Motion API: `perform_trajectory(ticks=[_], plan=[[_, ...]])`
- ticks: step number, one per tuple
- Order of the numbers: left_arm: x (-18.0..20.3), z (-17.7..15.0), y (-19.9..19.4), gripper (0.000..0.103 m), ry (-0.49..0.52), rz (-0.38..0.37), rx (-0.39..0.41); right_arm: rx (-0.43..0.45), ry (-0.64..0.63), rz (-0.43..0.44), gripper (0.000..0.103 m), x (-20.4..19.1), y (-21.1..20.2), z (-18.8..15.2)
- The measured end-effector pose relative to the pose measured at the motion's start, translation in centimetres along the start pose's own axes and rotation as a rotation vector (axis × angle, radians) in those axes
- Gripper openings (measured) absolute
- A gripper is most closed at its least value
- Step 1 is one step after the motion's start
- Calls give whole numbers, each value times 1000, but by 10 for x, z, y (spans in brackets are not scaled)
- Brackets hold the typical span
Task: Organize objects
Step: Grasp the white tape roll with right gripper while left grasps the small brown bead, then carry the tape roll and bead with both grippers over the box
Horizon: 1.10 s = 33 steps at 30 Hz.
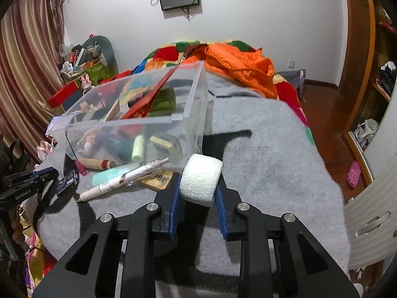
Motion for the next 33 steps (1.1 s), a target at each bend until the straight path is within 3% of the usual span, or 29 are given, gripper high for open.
perform_trajectory(ticks=[19, 33], plan=[[22, 33, -59, 12, 44, -43, 160, 155, -51, 13, 23, -18, -49, 38], [36, 72, -54, 12, 54, -67, 190, 156, -57, 63, 23, -39, -25, 74]])
Point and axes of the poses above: each gripper's, at about its wrist camera, not at the fingertips, and y roughly the way its jaws point, x to its right, z to its top, the point moved 3 cm from there along y, roughly the way its jaws point, and after that the axes turned 10 degrees about -x, right-handed, at the moved point
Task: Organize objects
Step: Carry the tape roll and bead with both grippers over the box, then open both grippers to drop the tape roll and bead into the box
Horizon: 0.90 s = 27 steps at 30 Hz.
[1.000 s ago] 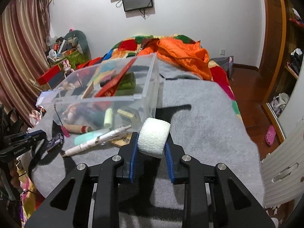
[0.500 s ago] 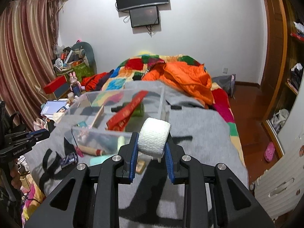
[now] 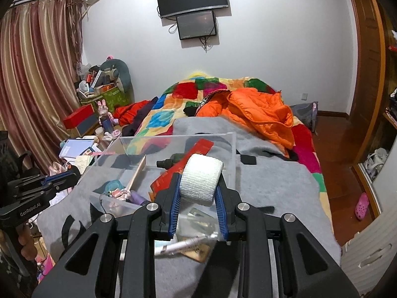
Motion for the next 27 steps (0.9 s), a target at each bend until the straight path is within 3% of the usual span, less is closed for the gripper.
perform_trajectory(ticks=[11, 21, 25, 27], plan=[[1, 14, 34, 12, -2, 0, -50, -76, -16, -6, 23, -10, 44, 2], [6, 19, 45, 12, -13, -12, -60, -118, -53, -17, 24, -22, 56, -3], [7, 19, 43, 13, -4, -8, -61, -137, -33, 3, 35, -19, 57, -5], [8, 18, 39, 21, 2, -8, -56, -127, -29, 0, 38, -19, 53, -6]])
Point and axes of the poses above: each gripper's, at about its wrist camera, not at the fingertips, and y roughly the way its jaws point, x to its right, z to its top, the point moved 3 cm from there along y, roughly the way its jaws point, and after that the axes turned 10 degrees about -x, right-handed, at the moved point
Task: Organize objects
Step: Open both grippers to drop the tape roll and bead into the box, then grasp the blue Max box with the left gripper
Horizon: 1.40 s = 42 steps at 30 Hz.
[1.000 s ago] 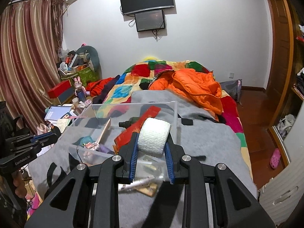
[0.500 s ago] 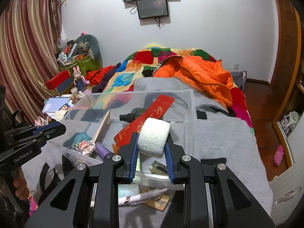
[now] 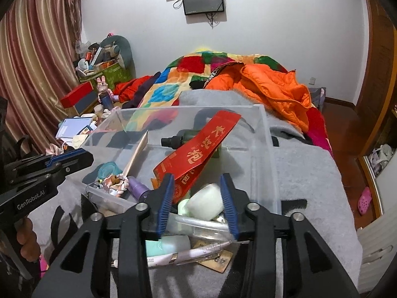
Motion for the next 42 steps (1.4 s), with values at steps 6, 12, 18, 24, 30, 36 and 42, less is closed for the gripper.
perform_trajectory(ticks=[6, 12, 18, 24, 30, 36, 42], plan=[[4, -4, -16, 48, 8, 12, 36, 42, -14, -21, 46, -5, -21, -5], [4, -12, -33, 65, 6, -11, 51, 78, -27, -48, 55, -9, -43, -14], [2, -32, -39, 66, 14, -33, 16, 70, -5, -33, 67, -10, -51, -30], [0, -60, -29, 66, 9, -36, -39, 7, 14, 6, 68, -18, -38, -50], [-2, -86, -7, 66, 0, -47, -118, -106, 12, 15, 68, -36, -5, -75], [1, -102, 9, 66, 2, -33, -159, -163, 50, 13, 70, -48, 21, -77], [2, -104, 9, 66, 1, -30, -148, -148, 48, 8, 67, -46, 22, -81]])
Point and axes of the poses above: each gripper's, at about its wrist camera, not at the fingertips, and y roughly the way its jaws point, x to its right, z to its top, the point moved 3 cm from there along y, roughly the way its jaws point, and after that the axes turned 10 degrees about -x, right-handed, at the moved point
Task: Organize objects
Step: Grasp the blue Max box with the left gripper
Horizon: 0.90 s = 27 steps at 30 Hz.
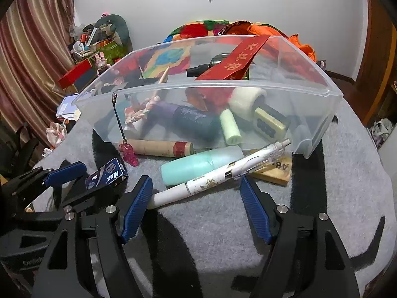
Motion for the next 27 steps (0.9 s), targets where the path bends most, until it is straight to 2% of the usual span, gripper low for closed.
perform_trajectory(ticks=[3, 6, 9, 10, 11, 14, 17, 20, 21, 22, 24, 25, 27], plan=[[2, 1, 0, 66, 7, 0, 3, 3, 9, 15, 53, 8, -6, -3], [6, 3, 2, 65, 15, 6, 7, -7, 25, 71, 40, 17, -14, -8], [8, 5, 3, 55, 19, 14, 12, -22, 46, 120, 25, 26, -20, -14], [9, 5, 4, 50, 20, 17, 15, -26, 50, 128, 16, 29, -22, -17], [9, 5, 4, 42, 20, 15, 17, -37, 56, 123, 13, 33, -23, -21], [10, 4, 2, 27, 21, 2, 20, -44, 72, 141, 11, 43, -29, -31], [11, 0, 0, 26, 17, -14, 25, -44, 85, 143, 11, 49, -37, -37], [13, -5, -3, 26, 17, -21, 27, -21, 89, 92, 15, 56, -47, -38], [14, -7, -4, 26, 19, -24, 28, -10, 87, 72, 23, 58, -49, -37], [16, -9, -5, 26, 22, -30, 28, 1, 87, 52, 36, 61, -51, -35], [18, -12, -7, 26, 26, -39, 28, 35, 82, -1, 52, 68, -56, -28], [19, -14, -8, 26, 27, -43, 28, 54, 76, -16, 57, 70, -59, -24], [20, -17, -9, 26, 28, -52, 26, 73, 46, -26, 61, 74, -60, -14]])
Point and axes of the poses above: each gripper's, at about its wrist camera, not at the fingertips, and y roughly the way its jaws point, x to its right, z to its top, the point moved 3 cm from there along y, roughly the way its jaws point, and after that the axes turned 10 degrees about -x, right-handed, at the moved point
